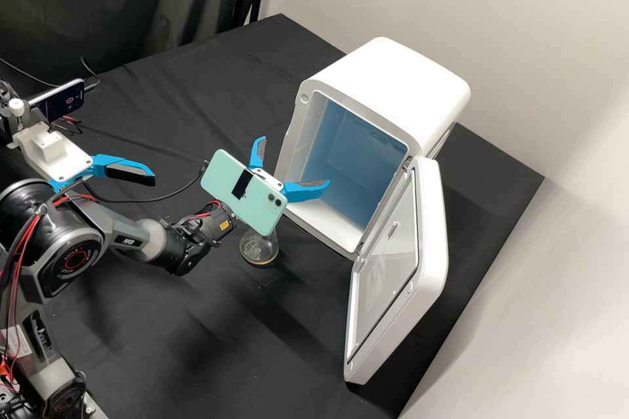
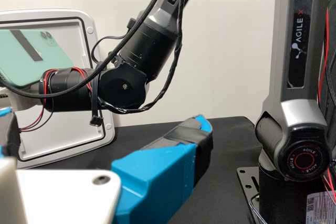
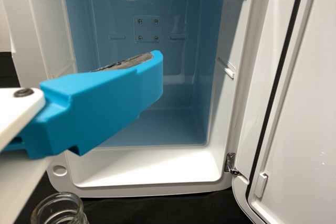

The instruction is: Place the flask in the incubator

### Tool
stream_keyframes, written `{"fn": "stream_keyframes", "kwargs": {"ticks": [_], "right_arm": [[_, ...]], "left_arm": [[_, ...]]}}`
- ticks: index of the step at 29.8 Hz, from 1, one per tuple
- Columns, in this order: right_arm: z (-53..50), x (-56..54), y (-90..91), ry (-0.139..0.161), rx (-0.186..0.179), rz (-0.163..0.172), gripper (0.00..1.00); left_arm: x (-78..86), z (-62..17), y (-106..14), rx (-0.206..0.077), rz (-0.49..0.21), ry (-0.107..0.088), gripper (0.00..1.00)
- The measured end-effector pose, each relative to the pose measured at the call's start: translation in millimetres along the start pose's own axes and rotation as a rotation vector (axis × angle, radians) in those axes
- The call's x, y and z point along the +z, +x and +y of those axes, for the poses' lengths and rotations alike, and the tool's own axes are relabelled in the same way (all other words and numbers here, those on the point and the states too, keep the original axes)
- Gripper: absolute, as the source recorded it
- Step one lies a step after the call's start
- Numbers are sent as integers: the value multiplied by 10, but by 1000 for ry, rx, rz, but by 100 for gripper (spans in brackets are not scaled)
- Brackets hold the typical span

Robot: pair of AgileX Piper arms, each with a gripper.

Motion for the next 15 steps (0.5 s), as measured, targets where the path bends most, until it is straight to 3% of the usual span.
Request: {"fn": "stream_keyframes", "kwargs": {"ticks": [11, 15], "right_arm": [[0, 0, 0, 0, 0, 0, 100], [0, 0, 0, 0, 0, 0, 100]], "left_arm": [[0, 0, 0, 0, 0, 0, 100], [17, -78, -57, -31, -5, 8, 100]]}}
